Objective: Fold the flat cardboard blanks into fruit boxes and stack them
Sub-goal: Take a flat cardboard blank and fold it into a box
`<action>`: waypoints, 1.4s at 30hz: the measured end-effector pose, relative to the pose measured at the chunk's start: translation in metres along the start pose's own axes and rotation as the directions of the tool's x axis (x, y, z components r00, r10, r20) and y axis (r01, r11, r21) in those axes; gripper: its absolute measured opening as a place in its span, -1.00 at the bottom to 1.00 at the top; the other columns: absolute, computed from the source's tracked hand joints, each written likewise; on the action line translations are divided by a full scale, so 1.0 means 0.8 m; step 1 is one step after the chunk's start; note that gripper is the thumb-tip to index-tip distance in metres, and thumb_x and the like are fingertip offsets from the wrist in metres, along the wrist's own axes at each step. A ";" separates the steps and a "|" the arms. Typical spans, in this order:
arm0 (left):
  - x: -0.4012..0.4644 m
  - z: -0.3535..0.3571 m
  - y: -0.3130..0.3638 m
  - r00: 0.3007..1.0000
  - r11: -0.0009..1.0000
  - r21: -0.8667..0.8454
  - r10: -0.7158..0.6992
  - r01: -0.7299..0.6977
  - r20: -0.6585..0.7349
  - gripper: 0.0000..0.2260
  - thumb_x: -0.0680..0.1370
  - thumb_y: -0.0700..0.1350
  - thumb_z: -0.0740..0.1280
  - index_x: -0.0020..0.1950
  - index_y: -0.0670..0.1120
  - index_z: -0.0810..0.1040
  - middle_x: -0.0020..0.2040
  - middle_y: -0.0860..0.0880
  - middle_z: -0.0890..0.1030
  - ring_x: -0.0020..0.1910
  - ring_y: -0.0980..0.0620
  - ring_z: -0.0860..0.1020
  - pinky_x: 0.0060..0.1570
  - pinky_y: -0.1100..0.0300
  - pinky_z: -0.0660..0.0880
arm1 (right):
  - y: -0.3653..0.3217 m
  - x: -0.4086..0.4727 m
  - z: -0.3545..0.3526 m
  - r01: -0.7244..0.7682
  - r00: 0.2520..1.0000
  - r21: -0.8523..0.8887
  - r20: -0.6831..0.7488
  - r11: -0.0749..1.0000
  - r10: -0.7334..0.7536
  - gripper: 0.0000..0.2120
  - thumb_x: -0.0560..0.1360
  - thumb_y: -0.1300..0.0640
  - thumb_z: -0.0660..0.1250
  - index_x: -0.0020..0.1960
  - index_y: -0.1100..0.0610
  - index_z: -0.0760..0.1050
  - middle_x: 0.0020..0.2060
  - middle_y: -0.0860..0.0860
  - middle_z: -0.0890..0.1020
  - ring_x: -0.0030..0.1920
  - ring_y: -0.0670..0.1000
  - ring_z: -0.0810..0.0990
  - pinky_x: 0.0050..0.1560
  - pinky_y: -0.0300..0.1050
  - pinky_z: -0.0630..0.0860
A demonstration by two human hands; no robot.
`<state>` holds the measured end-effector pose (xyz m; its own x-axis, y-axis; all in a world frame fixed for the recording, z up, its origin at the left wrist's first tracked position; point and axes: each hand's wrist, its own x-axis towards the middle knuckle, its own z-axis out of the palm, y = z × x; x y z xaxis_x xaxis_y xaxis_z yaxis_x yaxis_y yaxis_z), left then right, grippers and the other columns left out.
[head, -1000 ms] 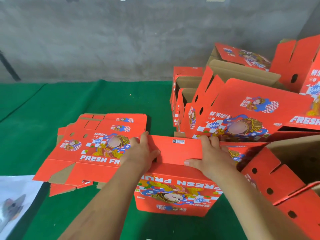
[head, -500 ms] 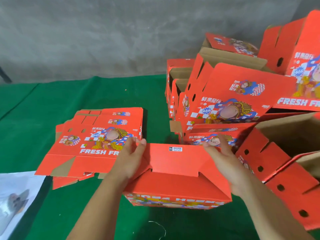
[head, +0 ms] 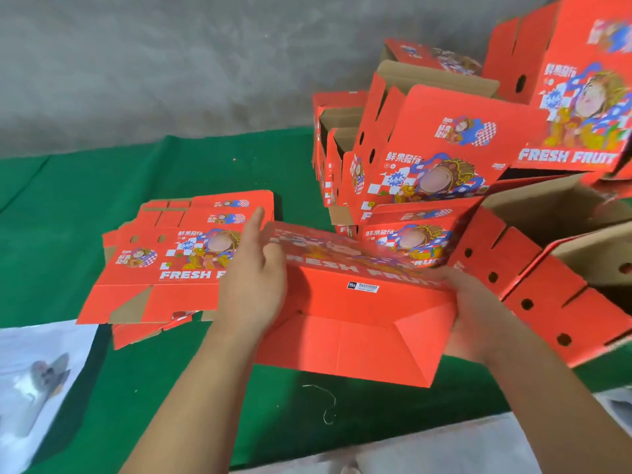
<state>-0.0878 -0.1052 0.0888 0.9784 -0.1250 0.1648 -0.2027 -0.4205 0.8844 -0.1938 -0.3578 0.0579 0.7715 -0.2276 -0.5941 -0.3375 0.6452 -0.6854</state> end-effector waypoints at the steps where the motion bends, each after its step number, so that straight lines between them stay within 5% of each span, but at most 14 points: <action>1: -0.006 -0.005 0.000 0.999 0.999 0.004 0.037 -0.037 0.022 -0.37 0.51 0.02 0.04 0.62 0.15 0.22 0.37 0.12 0.54 0.26 0.09 0.54 0.32 0.06 0.43 | 0.011 -0.004 -0.002 0.006 1.000 0.012 0.011 1.000 -0.006 -0.59 0.36 0.11 0.43 0.20 0.16 0.60 -0.04 0.18 0.74 -0.17 0.16 0.74 -0.15 0.06 0.68; 4: -0.029 -0.026 -0.008 1.000 0.924 -0.382 -0.002 0.001 -0.001 -0.47 0.63 -0.21 0.09 0.58 0.12 0.27 0.31 0.20 0.57 0.10 0.04 0.67 0.04 0.08 0.60 | 0.040 -0.018 0.003 0.086 0.994 0.102 0.062 0.991 -0.093 -0.67 0.54 0.23 0.29 0.29 0.09 0.56 0.08 0.17 0.74 -0.04 0.15 0.76 -0.17 0.06 0.70; 6: -0.041 -0.046 -0.026 0.977 0.783 -0.593 -0.210 0.189 0.034 -0.41 0.61 -0.38 0.13 0.57 0.08 0.29 0.34 0.13 0.59 0.05 0.01 0.69 -0.16 0.19 0.61 | 0.052 -0.028 0.015 0.179 0.973 0.049 0.141 0.983 -0.185 -0.52 0.54 0.23 0.29 0.44 -0.02 0.48 0.23 0.12 0.68 0.15 0.15 0.71 0.00 0.07 0.69; 9: -0.060 -0.078 -0.058 0.824 0.566 -0.613 -0.483 0.551 0.295 -0.42 0.51 -0.23 0.36 0.54 -0.02 0.39 0.11 -0.06 0.73 -0.18 0.00 0.67 -0.32 0.13 0.62 | 0.059 -0.048 0.037 0.301 0.929 -0.072 0.245 0.951 -0.276 -0.29 0.45 0.24 0.33 0.53 -0.19 0.36 0.32 0.02 0.64 0.27 0.13 0.65 0.18 0.11 0.62; 11: -0.078 -0.089 -0.076 0.757 0.570 -0.498 -0.498 0.654 0.423 -0.52 0.43 -0.04 0.46 0.35 -0.05 0.56 -0.06 -0.08 0.74 -0.28 -0.01 0.69 -0.37 0.13 0.60 | 0.060 -0.060 0.044 0.361 0.905 -0.157 0.298 0.919 -0.304 -0.24 0.43 0.24 0.35 0.53 -0.28 0.33 0.31 -0.06 0.65 0.26 0.10 0.66 0.18 0.06 0.65; 17: -0.101 -0.086 -0.092 0.850 0.665 -0.533 -0.360 0.523 0.384 -0.56 0.46 0.09 0.53 0.31 0.19 0.53 0.14 -0.08 0.73 0.02 -0.10 0.73 0.07 -0.37 0.59 | 0.049 -0.098 0.046 0.473 0.863 -0.309 0.350 0.825 -0.364 -0.22 0.42 0.19 0.38 0.51 -0.37 0.29 0.32 -0.15 0.63 0.27 0.06 0.65 0.26 0.09 0.52; 23: -0.107 -0.059 -0.072 0.964 0.800 -0.557 -0.098 0.225 0.249 -0.52 0.52 0.15 0.45 0.42 0.29 0.46 0.25 0.04 0.68 0.17 -0.06 0.69 0.15 -0.09 0.61 | 0.027 -0.119 0.024 0.543 0.838 -0.473 0.359 0.694 -0.411 -0.29 0.60 0.27 0.33 0.49 -0.44 0.30 0.47 -0.23 0.47 0.37 -0.08 0.56 0.33 -0.01 0.52; 27: -0.106 -0.041 -0.046 0.979 0.841 -0.539 0.060 0.056 0.196 -0.47 0.54 0.09 0.42 0.49 0.32 0.38 0.29 0.12 0.65 0.24 -0.01 0.65 0.18 -0.10 0.61 | 0.025 -0.133 0.007 0.522 0.843 -0.624 0.279 0.581 -0.459 -0.24 0.62 0.23 0.38 0.43 -0.58 0.24 0.46 -0.20 0.42 0.24 -0.20 0.60 0.10 -0.25 0.62; 34: -0.098 -0.002 0.013 0.948 0.817 -0.568 0.249 -0.097 0.197 -0.32 0.57 -0.06 0.42 0.62 0.20 0.20 0.45 0.10 0.53 0.40 0.04 0.52 0.39 -0.19 0.45 | 0.016 -0.140 -0.024 0.640 0.637 -0.636 0.126 0.431 -0.761 -0.15 0.56 0.13 0.44 0.54 -0.51 0.05 0.46 -0.18 0.42 0.36 -0.06 0.55 0.24 0.06 0.62; 38: -0.098 0.038 0.037 0.889 0.815 -0.563 0.351 -0.135 0.295 -0.27 0.61 -0.27 0.40 0.63 0.19 0.13 0.45 0.15 0.52 0.40 0.12 0.51 0.34 0.11 0.52 | -0.017 -0.151 -0.041 0.441 0.574 -0.840 -0.007 0.316 -0.819 -0.16 0.45 -0.28 0.38 0.55 -0.50 -0.06 0.27 -0.11 0.35 0.28 0.04 0.54 0.29 0.18 0.53; 42: -0.085 0.075 0.061 0.816 0.816 -0.573 0.382 -0.077 0.434 -0.24 0.58 -0.24 0.41 0.57 0.35 0.15 0.42 0.25 0.52 0.39 0.19 0.51 0.22 0.39 0.47 | -0.073 -0.156 -0.058 0.109 0.427 -0.984 -0.082 0.141 -0.900 -0.27 0.47 -0.33 0.26 0.55 -0.39 0.00 0.30 0.12 0.39 0.21 0.32 0.54 0.18 0.30 0.54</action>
<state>-0.1670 -0.1712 0.0945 0.7030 -0.6527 0.2824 -0.2166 0.1817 0.9592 -0.2954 -0.4012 0.1526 0.5894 -0.7378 0.3291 -0.4939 -0.6514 -0.5759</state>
